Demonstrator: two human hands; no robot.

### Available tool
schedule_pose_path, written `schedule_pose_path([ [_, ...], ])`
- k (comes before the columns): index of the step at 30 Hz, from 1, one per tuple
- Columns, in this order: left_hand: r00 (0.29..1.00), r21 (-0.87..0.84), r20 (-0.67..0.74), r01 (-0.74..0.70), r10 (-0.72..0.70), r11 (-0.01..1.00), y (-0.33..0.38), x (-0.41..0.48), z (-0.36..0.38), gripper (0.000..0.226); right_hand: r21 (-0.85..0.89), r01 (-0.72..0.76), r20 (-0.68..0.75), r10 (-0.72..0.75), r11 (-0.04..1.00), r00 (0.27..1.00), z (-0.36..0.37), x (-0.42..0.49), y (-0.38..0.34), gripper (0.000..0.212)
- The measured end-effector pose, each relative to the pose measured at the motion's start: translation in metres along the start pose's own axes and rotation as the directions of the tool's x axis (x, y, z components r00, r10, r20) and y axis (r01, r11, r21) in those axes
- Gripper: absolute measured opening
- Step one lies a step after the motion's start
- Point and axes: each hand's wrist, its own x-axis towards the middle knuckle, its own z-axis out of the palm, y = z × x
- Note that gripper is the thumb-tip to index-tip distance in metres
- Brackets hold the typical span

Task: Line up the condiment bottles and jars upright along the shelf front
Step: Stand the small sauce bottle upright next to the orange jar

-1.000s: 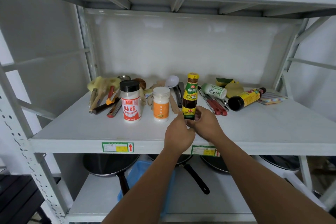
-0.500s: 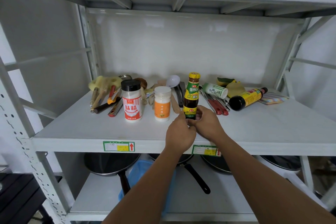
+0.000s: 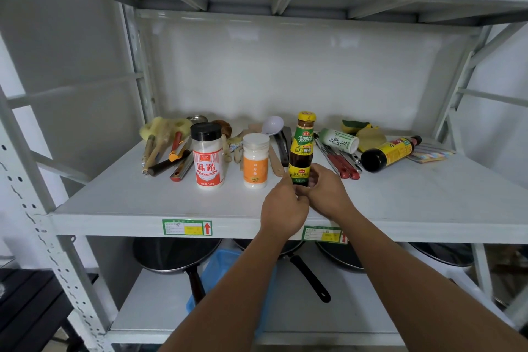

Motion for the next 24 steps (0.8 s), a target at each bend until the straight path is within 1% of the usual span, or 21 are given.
schedule_pose_path([
  [10,1.0,0.008,-0.009,-0.003,0.003,1.0,-0.001,0.0006,0.0015,0.036,-0.005,-0.003,-0.004,0.003,1.0,1.0,0.0005,0.0001,-0.0003,0.052],
  [14,1.0,0.006,-0.004,-0.001,0.001,1.0,-0.0006,0.0006,0.0012,0.038,-0.012,-0.002,-0.005,0.002,1.0,1.0,0.0006,0.0003,0.0003,0.053],
  [24,1.0,-0.013,-0.009,-0.003,0.002,1.0,-0.0009,0.0004,0.0017,0.036,0.0,-0.029,0.006,0.029,1.0,1.0,0.0006,0.0027,0.0023,0.052],
])
